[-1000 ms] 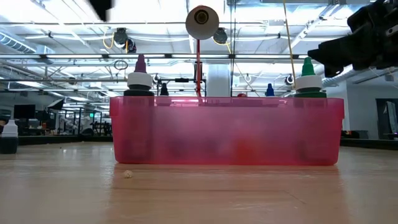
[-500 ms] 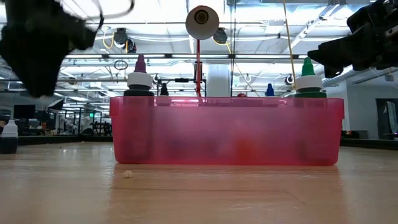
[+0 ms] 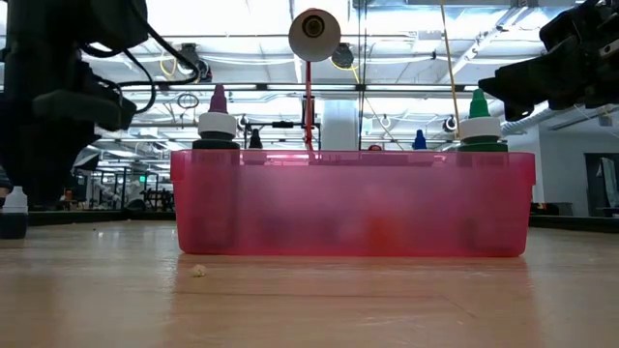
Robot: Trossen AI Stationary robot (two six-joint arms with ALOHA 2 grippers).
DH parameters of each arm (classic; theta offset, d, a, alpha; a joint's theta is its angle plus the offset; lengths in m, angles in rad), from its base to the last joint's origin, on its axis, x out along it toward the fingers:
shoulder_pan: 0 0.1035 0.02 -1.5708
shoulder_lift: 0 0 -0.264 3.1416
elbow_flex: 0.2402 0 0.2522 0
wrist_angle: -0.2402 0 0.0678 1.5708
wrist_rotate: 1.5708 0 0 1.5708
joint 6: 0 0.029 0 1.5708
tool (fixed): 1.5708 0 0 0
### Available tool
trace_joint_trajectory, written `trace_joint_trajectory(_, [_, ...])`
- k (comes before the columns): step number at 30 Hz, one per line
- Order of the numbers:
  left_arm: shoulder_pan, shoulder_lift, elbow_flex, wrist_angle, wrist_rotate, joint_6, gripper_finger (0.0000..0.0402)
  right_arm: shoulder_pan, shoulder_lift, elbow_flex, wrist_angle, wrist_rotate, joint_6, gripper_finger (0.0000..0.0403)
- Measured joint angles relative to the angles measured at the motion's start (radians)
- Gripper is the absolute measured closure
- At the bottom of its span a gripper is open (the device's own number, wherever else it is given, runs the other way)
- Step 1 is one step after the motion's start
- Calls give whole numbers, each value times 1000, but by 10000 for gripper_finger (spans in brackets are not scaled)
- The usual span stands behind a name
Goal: Pick & Place food coloring
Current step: Put the small blue food coloring bottle into the pink bin
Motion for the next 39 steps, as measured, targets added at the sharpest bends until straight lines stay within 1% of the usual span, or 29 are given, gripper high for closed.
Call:
trace_joint_trajectory(3, [-1, 0, -15, 21, 1, -5, 172, 0, 0, 0, 0, 0, 0, 273])
trace_joint_trajectory(9, [-3, 0, -60, 70, 49, -29, 172, 0, 0, 0, 0, 0, 0, 273])
trace_joint_trajectory(15, [-20, 1, -104, 130, 60, -52, 172, 0, 0, 0, 0, 0, 0, 273])
trace_joint_trajectory(21, [-28, 1, -117, 131, 22, -62, 172, 0, 0, 0, 0, 0, 0, 273])
trace_joint_trajectory(26, [-27, 1, -116, 131, 25, -51, 176, 0, 0, 0, 0, 0, 0, 273])
trace_joint_trajectory(28, [-27, 1, -117, 132, 25, -54, 188, 0, 0, 0, 0, 0, 0, 273])
trace_joint_trajectory(30, [-27, 1, -116, 132, 34, -55, 209, 0, 0, 0, 0, 0, 0, 273])
trace_joint_trajectory(33, [-27, 1, -116, 132, 42, -55, 252, 0, 0, 0, 0, 0, 0, 273])
trace_joint_trajectory(37, [-27, 1, -116, 142, 42, -43, 322, 0, 0, 0, 0, 0, 0, 273])
trace_joint_trajectory(38, [-27, 1, -116, 155, 41, -29, 333, 0, 0, 0, 0, 0, 0, 273])
trace_joint_trajectory(39, [-27, 1, -116, 177, 41, -11, 334, 0, 0, 0, 0, 0, 0, 273])
